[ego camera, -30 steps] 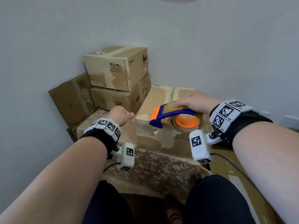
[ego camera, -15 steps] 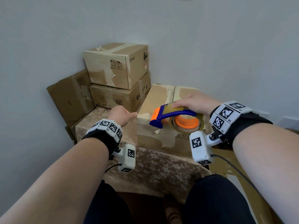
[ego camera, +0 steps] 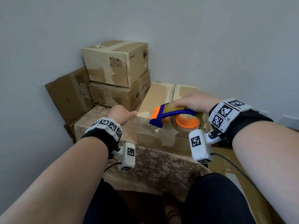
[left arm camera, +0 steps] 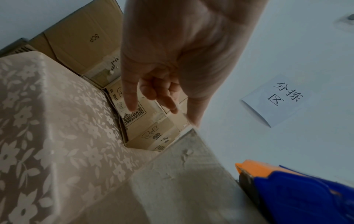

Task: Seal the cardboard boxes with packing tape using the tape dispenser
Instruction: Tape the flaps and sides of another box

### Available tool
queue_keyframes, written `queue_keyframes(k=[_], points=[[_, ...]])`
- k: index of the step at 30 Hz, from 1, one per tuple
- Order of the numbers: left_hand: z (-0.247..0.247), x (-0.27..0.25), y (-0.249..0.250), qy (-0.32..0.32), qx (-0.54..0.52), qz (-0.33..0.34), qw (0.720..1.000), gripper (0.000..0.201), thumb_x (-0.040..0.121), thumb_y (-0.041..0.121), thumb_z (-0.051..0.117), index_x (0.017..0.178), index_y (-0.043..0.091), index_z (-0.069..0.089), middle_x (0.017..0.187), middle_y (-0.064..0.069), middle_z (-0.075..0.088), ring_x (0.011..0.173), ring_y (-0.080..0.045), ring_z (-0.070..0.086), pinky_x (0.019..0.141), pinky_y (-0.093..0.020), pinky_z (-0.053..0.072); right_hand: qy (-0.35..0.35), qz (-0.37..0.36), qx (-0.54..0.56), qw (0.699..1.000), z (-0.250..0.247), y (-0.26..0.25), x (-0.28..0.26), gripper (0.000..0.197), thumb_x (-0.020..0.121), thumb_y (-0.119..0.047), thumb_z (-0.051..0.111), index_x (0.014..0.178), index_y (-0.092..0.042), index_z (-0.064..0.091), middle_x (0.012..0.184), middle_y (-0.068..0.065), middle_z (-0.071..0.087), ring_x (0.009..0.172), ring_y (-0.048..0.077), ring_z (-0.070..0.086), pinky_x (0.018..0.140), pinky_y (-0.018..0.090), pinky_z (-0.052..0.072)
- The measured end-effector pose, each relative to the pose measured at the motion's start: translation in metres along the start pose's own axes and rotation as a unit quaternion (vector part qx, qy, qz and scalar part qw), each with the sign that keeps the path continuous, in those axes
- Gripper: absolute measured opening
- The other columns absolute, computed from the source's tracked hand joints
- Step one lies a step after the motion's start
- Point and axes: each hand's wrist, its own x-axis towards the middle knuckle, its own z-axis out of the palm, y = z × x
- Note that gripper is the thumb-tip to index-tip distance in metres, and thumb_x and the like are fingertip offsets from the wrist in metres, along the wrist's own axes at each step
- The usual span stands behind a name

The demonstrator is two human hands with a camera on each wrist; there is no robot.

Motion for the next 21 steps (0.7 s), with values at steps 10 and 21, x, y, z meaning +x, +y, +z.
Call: queue_keyframes(k=[10, 21], points=[[-0.001, -0.004, 0.007, 0.0, 0.0, -0.015, 1.0, 0.059, 0.077, 0.052, 0.069, 0.049, 0.011, 0.037, 0.048, -0.002, 0.038, 0.047, -0.02, 0.041, 0.054, -0.029, 0.037, 0.063, -0.042, -0.199, 0.977, 0.017, -0.032, 0.002, 0.048, 0.089, -0.011, 0.046, 0.132, -0.03, 0.053, 0.129, 0.008, 0.054, 0.097, 0.025, 0.056, 0.072, 0.035, 0.047], [-0.003, -0.008, 0.007, -0.025, -0.018, -0.037, 0.999, 0.051, 0.08, 0.053, 0.067, 0.063, 0.008, 0.049, 0.061, -0.004, 0.05, 0.055, -0.017, 0.049, 0.047, -0.027, 0.034, 0.006, -0.135, -0.426, 0.895, 0.046, -0.045, 0.005, 0.082, 0.072, -0.083, 0.044, 0.142, -0.042, 0.037, 0.131, 0.001, 0.05, 0.123, 0.024, 0.042, 0.089, 0.04, 0.045]])
